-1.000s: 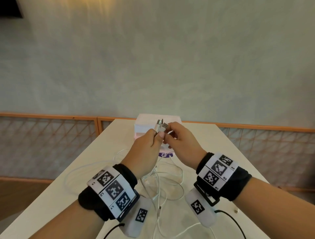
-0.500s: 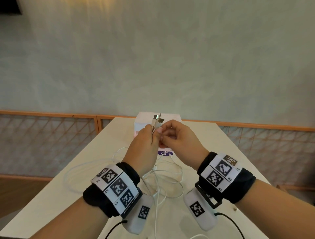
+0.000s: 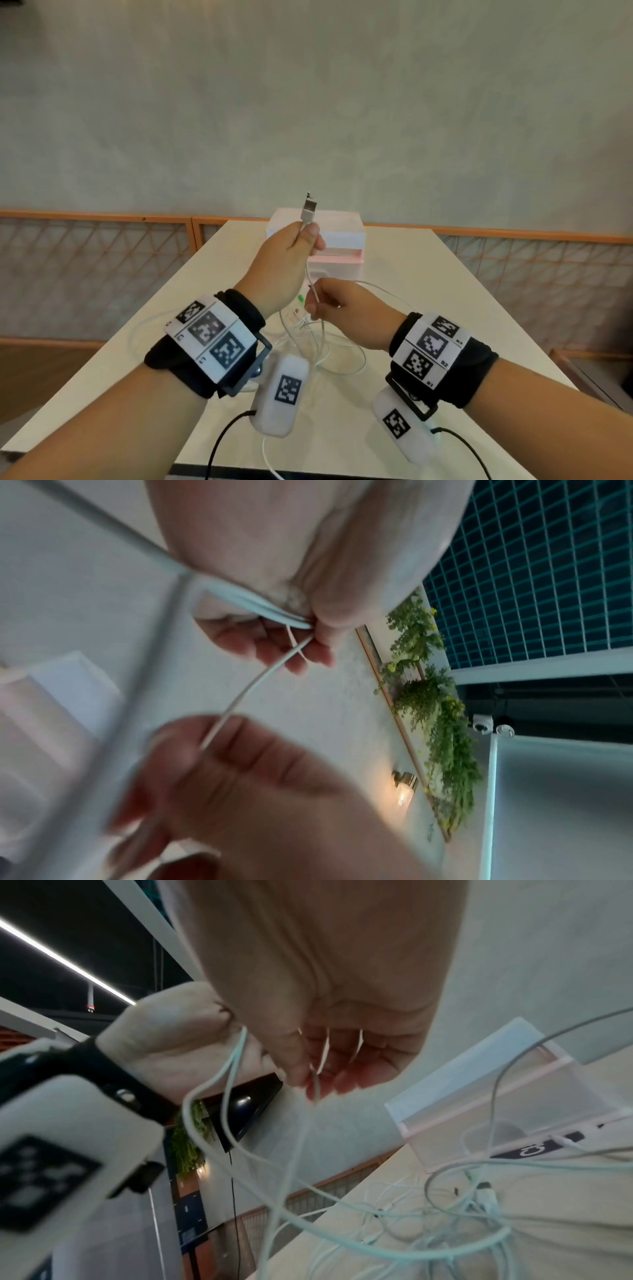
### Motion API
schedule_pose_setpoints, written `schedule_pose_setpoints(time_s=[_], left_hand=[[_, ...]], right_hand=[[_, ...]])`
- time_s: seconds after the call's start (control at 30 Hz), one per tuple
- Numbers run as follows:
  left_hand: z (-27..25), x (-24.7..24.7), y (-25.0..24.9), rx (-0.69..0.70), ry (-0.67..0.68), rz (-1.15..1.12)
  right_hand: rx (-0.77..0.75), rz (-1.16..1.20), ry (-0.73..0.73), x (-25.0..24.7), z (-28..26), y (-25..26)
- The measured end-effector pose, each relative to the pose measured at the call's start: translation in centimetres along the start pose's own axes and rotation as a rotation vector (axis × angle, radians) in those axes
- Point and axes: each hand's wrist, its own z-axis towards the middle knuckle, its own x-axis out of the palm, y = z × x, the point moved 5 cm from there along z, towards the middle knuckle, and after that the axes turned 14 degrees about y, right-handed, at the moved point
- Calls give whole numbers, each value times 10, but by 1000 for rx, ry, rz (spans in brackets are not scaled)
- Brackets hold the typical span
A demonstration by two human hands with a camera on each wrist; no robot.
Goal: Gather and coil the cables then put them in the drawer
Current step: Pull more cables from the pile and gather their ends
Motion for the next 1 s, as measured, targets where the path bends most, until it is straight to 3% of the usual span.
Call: schedule_pose_setpoints(time_s=[0.13, 0.33, 0.5, 0.57, 0.63, 0.73, 0.8, 0.93, 1.0], left_hand=[[-2, -10, -7, 35, 45, -439], [-8, -51, -10, 96, -38, -407], [-13, -57, -3, 90, -62, -460], [-13, -51, -5, 97, -60, -478], [-13, -45, -9, 116, -62, -498], [-15, -39, -13, 166, -48, -499], [-19, -38, -15, 196, -15, -498], [-28, -35, -18, 177, 72, -504], [-31, -32, -21, 168, 96, -487]], right_hand=[[56, -53, -8, -9, -1, -20], [179, -159, -113, -55, -15, -60], [249, -277, -223, -87, -24, -53], [211, -263, -155, -76, -21, -37], [114, -197, 4, -47, -15, -14], [-19, 79, 184, -12, -9, 21], [-87, 188, 224, -1, -5, 44], [-134, -5, 254, 10, 13, 64], [-153, 70, 260, 14, 23, 65]])
